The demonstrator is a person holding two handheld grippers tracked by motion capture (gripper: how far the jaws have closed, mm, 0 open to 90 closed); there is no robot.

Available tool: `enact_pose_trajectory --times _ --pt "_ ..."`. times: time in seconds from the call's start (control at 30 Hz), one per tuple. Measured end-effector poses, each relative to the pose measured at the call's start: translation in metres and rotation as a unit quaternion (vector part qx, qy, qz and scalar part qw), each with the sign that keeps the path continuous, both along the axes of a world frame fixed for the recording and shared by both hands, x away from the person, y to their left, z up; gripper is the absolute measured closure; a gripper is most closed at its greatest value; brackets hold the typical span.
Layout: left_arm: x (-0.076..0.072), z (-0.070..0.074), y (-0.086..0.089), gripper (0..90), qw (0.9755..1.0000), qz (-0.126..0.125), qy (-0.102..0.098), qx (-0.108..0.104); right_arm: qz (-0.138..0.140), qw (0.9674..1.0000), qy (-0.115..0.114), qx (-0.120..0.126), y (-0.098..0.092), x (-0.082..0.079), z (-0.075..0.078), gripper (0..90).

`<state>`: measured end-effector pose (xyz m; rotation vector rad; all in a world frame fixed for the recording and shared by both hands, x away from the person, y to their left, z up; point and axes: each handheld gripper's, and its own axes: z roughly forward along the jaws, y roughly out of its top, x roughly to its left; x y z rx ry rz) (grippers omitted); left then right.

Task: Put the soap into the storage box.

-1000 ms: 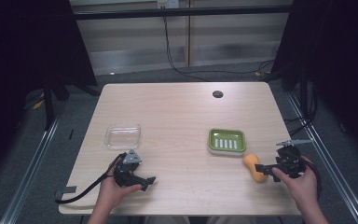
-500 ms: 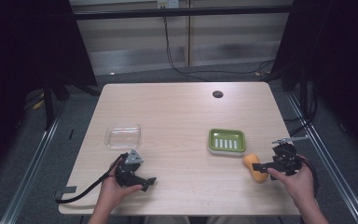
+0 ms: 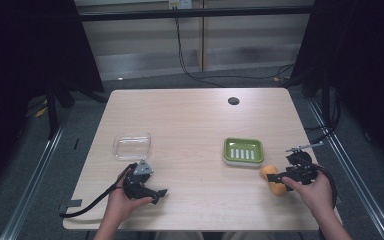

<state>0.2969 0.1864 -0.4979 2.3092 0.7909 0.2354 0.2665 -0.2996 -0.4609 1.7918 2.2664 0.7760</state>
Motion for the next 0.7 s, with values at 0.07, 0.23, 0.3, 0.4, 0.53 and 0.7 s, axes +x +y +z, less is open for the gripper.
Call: enact_pose_trajectory --times 0.07,0.23,0.3,0.4,0.53,0.7 --pt "-0.0001 0.0025 0.0009 6.1 1.0000 -0.002 0.006 0.000 -0.001 1.0000 0.003 0.000 0.0007 0.0006 0.0002 15.6" --pt "-0.0005 0.0057 0.0021 6.3 0.9999 -0.001 0.008 -0.007 0.000 1.0000 0.002 -0.005 0.0020 0.0025 0.0007 18.9" --pt "-0.0005 0.0057 0.0022 6.3 0.9999 0.003 0.003 -0.015 0.005 1.0000 0.001 -0.008 0.0035 0.0031 0.0009 20.2" --pt "-0.0011 0.0094 0.0029 6.3 0.9998 0.001 0.008 -0.016 0.007 1.0000 0.003 -0.005 0.0050 0.0032 0.0015 22.7" --pt "-0.0016 0.0092 0.0017 6.3 0.9997 0.002 0.007 -0.021 0.012 0.9999 0.005 -0.007 0.0063 0.0044 0.0007 24.0" --pt "-0.0016 0.0097 0.0007 5.6 0.9997 -0.001 0.006 -0.025 0.006 0.9996 0.026 -0.013 0.0084 0.0052 -0.0003 26.0"
